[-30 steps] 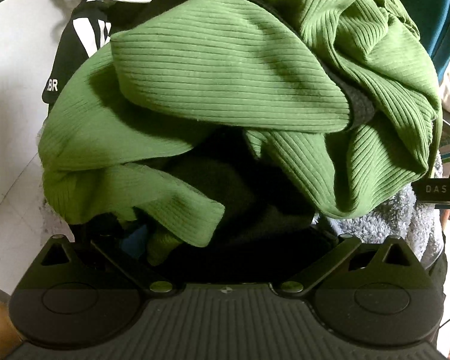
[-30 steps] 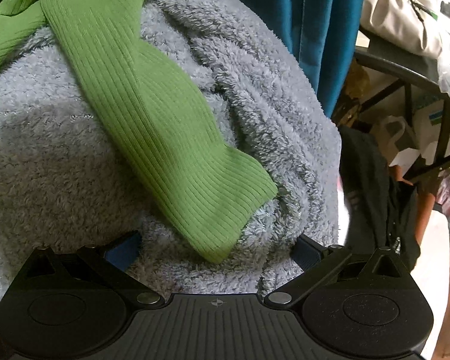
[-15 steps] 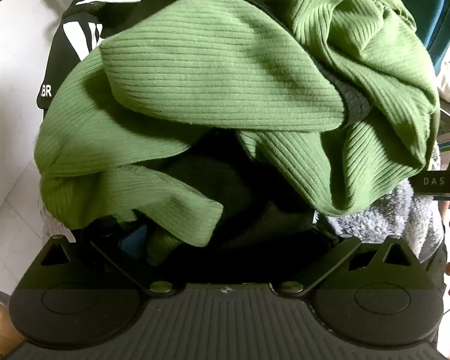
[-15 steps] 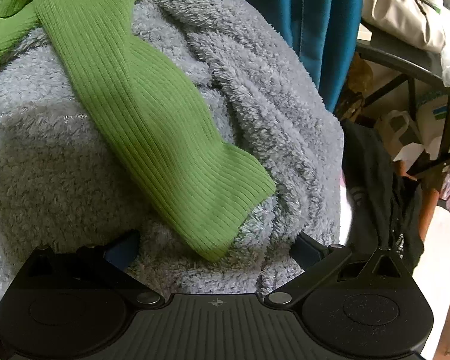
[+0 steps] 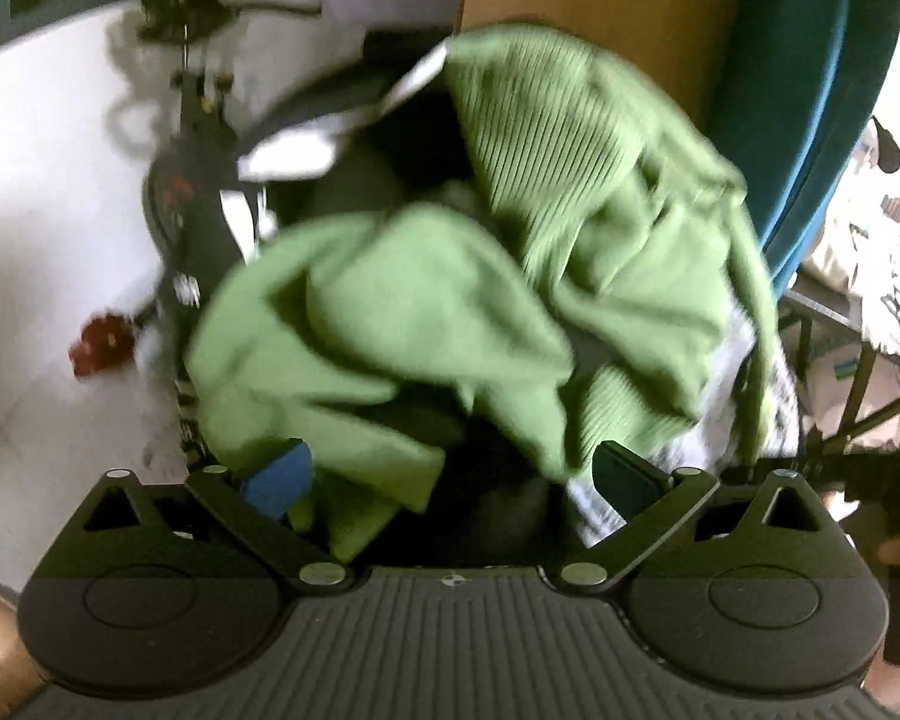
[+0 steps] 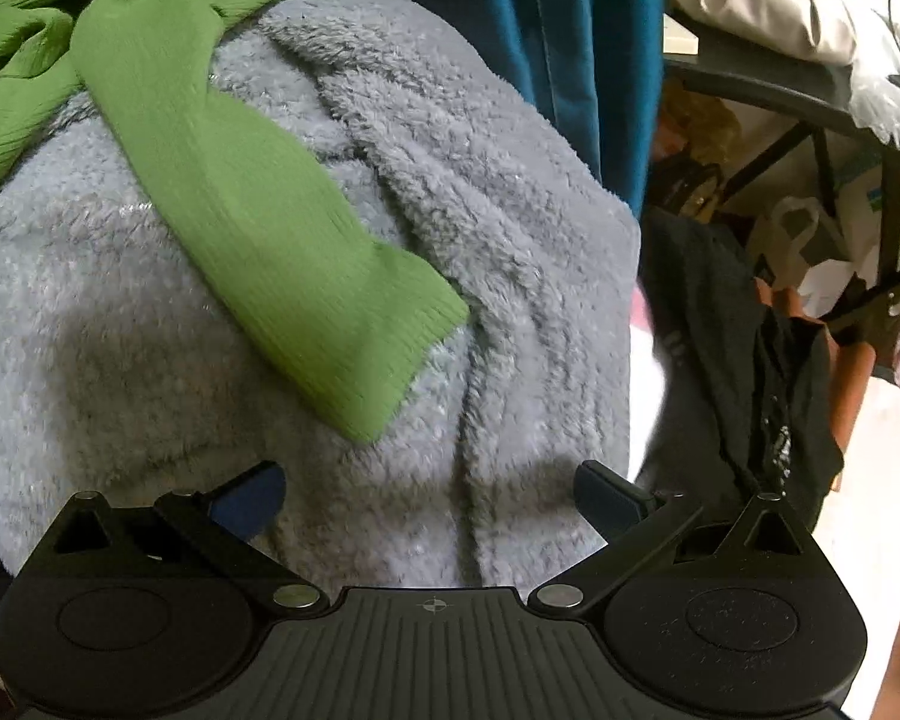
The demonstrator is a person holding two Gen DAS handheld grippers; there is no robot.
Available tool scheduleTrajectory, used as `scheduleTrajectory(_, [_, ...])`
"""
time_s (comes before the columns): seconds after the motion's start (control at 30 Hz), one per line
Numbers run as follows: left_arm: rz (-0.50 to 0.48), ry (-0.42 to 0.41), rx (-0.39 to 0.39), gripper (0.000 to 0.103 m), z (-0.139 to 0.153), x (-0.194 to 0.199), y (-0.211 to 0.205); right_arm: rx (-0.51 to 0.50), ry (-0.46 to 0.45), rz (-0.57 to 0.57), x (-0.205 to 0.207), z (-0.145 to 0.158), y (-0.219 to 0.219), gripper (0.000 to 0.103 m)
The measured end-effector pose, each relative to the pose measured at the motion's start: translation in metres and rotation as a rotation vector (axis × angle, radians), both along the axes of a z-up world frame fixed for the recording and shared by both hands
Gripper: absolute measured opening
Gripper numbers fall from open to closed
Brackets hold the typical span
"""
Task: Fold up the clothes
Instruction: 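Close the left gripper on the green sweater and lift it off the pile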
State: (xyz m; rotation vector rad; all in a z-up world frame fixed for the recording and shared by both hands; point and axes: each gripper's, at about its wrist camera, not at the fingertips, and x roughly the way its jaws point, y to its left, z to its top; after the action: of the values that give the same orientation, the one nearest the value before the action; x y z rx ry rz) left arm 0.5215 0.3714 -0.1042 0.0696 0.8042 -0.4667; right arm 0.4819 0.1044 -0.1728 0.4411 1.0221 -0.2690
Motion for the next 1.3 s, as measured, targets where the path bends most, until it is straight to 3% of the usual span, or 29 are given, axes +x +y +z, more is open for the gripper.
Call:
scheduleTrajectory(0.1, [-0.002, -0.067, -0.037, 0.102, 0.018, -0.009, 0.006, -0.034, -0.009, 0.036, -0.006, 0.003, 0.002, 0.102])
scheduleTrajectory(0.17, [-0.003, -0.096, -0.063, 0.102, 0.035, 0.018, 0.001, -0.046, -0.017, 0.051, -0.008, 0.005, 0.002, 0.102])
scheduleTrajectory(0.33, [-0.058, -0.16, -0.107, 0.102, 0.076, 0.03, -0.035, -0.03, -0.031, 0.021, -0.012, 0.01, -0.007, 0.102])
scheduleTrajectory(0.53, [-0.059, -0.142, -0.016, 0.1, 0.061, 0.07, -0.079, -0.029, -0.054, -0.011, -0.019, 0.019, -0.015, 0.102])
scheduleTrajectory(0.6, [-0.02, -0.122, 0.009, 0.09, 0.059, 0.078, -0.085, -0.043, -0.061, -0.011, -0.021, 0.023, -0.017, 0.102])
scheduleTrajectory(0.73, [-0.02, -0.123, -0.003, 0.032, 0.066, 0.074, -0.084, -0.077, -0.092, -0.034, -0.026, 0.031, -0.022, 0.102])
scheduleTrajectory(0.77, [-0.02, -0.136, -0.002, 0.026, 0.069, 0.068, -0.081, -0.077, -0.097, -0.037, -0.025, 0.034, -0.023, 0.102])
scheduleTrajectory(0.83, [-0.018, -0.164, 0.003, 0.023, 0.077, 0.057, -0.076, -0.084, -0.109, -0.036, -0.024, 0.04, -0.022, 0.102])
scheduleTrajectory(1.1, [0.041, -0.19, -0.168, 0.019, 0.109, 0.03, -0.02, -0.153, -0.186, 0.051, -0.002, 0.071, -0.011, 0.099])
scheduleTrajectory(1.3, [0.16, -0.243, -0.182, 0.019, 0.115, 0.024, 0.028, -0.219, -0.282, 0.157, 0.03, 0.107, 0.001, 0.097])
